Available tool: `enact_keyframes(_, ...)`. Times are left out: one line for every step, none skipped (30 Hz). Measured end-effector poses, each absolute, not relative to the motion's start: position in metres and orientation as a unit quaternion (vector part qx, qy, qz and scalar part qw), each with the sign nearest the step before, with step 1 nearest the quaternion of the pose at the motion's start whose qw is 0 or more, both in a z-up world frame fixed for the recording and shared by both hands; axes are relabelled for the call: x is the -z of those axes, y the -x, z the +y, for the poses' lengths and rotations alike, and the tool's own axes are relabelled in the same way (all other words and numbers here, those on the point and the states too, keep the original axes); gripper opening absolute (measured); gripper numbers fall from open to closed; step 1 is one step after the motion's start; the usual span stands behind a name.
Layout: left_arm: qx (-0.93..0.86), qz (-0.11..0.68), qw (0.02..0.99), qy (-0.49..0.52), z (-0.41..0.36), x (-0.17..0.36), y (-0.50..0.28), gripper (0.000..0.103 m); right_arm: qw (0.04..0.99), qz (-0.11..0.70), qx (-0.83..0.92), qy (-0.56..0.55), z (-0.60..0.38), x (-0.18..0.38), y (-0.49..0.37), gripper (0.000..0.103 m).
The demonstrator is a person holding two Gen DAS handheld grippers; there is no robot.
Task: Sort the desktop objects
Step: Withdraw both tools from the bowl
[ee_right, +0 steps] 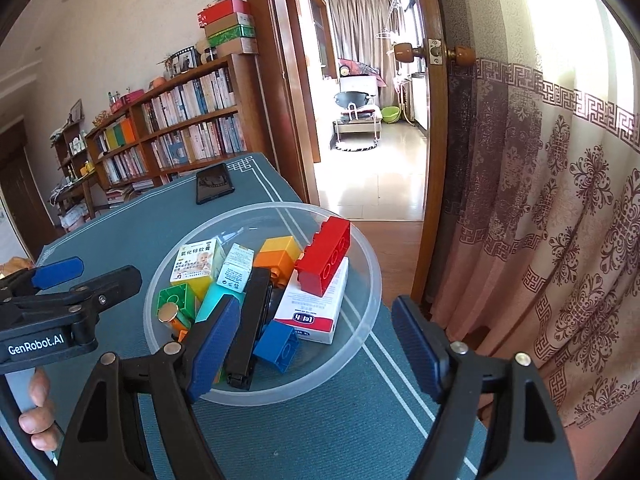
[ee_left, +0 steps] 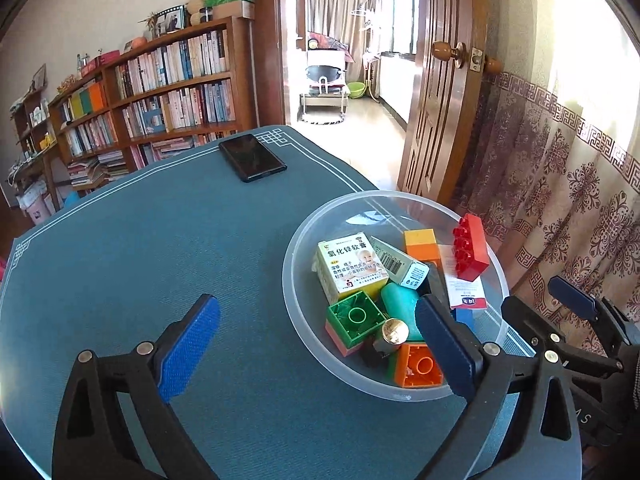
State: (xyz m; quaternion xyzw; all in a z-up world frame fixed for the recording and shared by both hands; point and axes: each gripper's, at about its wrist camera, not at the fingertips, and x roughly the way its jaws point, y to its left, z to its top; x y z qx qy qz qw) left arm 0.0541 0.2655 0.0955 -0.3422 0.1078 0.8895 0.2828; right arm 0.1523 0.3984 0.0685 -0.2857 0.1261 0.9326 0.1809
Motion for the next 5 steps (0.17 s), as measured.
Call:
enact_keyframes(-0.89, 0.106, 0.282, 0.342, 0.2646, -0.0948, -0.0557, 0.1, 0.178, 0.125, -0.933, 0.288, 0.3964, -0.0671, -0.1529, 0.082)
enact_keyframes(-0.89, 0.107, 0.282, 0.341, 0.2646, -0.0945, -0.0576, 0.1, 0.176, 0.123, -0.933, 0.29, 0.3948, -0.0658, -0.1539, 0.082)
enact_keyframes(-0.888, 0.111, 0.288, 0.34, 0.2658, -0.0943, -0.0592, 0.1, 0.176, 0.121, -0.933, 0.291, 0.393, -0.0648, -0.1553, 0.082)
enact_keyframes(-0.885, 0.116, 0.296, 0.34, 0.267, -0.094, -0.0604, 0.1, 0.176, 0.119, -0.932, 0.292, 0.3913, -0.0636, -0.1568, 0.082)
enact_keyframes(-0.882, 0.12, 0.302, 0.341, 0.2676, -0.0932, -0.0621, 0.1, 0.175, 0.119, -0.932, 0.294, 0.3904, -0.0623, -0.1579, 0.082)
